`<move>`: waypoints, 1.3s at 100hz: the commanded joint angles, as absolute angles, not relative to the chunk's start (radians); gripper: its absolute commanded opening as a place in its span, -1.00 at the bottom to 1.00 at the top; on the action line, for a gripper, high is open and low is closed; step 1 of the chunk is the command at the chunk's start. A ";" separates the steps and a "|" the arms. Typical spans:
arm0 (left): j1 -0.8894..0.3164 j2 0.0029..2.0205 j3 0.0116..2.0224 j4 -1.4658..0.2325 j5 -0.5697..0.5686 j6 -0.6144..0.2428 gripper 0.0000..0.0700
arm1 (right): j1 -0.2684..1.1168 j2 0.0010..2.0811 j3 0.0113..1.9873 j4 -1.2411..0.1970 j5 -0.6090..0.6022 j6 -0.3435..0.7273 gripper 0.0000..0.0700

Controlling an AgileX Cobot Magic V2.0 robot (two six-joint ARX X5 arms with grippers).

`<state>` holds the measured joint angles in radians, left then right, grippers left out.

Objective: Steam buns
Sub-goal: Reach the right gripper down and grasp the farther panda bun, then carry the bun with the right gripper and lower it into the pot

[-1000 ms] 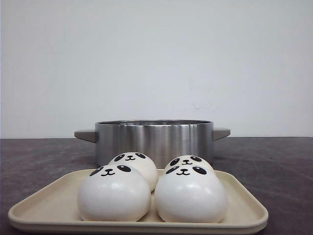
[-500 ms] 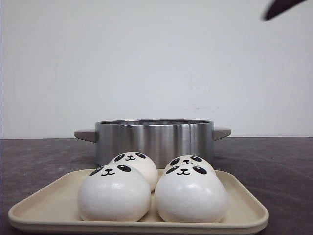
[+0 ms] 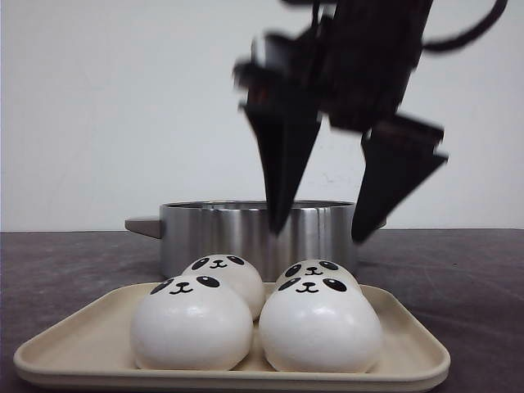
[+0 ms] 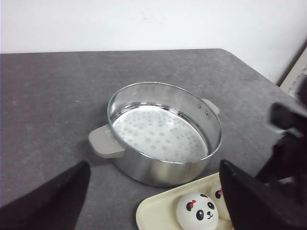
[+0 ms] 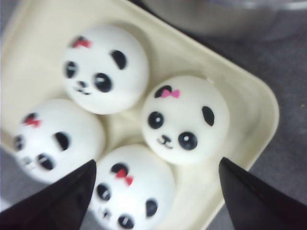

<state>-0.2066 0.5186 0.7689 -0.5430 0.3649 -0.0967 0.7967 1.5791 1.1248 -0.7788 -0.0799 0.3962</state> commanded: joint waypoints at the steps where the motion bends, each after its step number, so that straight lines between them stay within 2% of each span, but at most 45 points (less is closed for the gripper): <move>1: -0.214 0.522 0.783 -0.535 0.362 -0.099 0.51 | 0.795 1.625 1.140 -0.758 -0.078 0.412 0.41; 24: -0.244 0.522 0.783 -0.537 0.358 -0.098 0.51 | 0.760 1.694 1.140 -0.656 -0.078 0.416 0.40; 46: -0.274 0.522 0.783 -0.538 0.334 -0.097 0.51 | 0.738 1.741 1.140 -0.680 -0.082 0.424 0.37; 51: -0.279 0.522 0.783 -0.538 0.333 -0.097 0.51 | 0.738 1.741 1.140 -0.690 -0.081 0.427 0.30; 56: -0.283 0.522 0.783 -0.538 0.332 -0.097 0.51 | 0.738 1.741 1.140 -0.690 -0.081 0.430 0.15; 64: -0.289 0.522 0.783 -0.538 0.329 -0.097 0.51 | 0.739 1.741 1.140 -0.690 -0.092 0.436 -0.23; 68: -0.293 0.522 0.783 -0.538 0.329 -0.097 0.50 | 0.739 1.741 1.140 -0.694 -0.101 0.436 -0.54; 72: -0.298 0.522 0.783 -0.538 0.328 -0.097 0.50 | 0.739 1.741 1.140 -0.694 -0.102 0.434 -1.00; 87: -0.314 0.522 0.783 -0.539 0.306 -0.097 0.50 | 0.739 1.724 1.151 -0.693 -0.098 0.448 -0.99; 112: -0.316 0.522 0.783 -0.536 0.305 -0.097 0.49 | 0.791 1.531 1.287 -0.821 -0.140 0.439 -0.99; 130: -0.317 0.522 0.783 -0.517 0.303 -0.097 0.49 | 0.789 1.467 1.472 -0.770 -0.051 0.406 -0.99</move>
<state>-0.3119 0.5186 0.7689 -0.5369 0.3088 -0.0967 0.7967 1.4406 1.4063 -0.7921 -0.0917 0.4313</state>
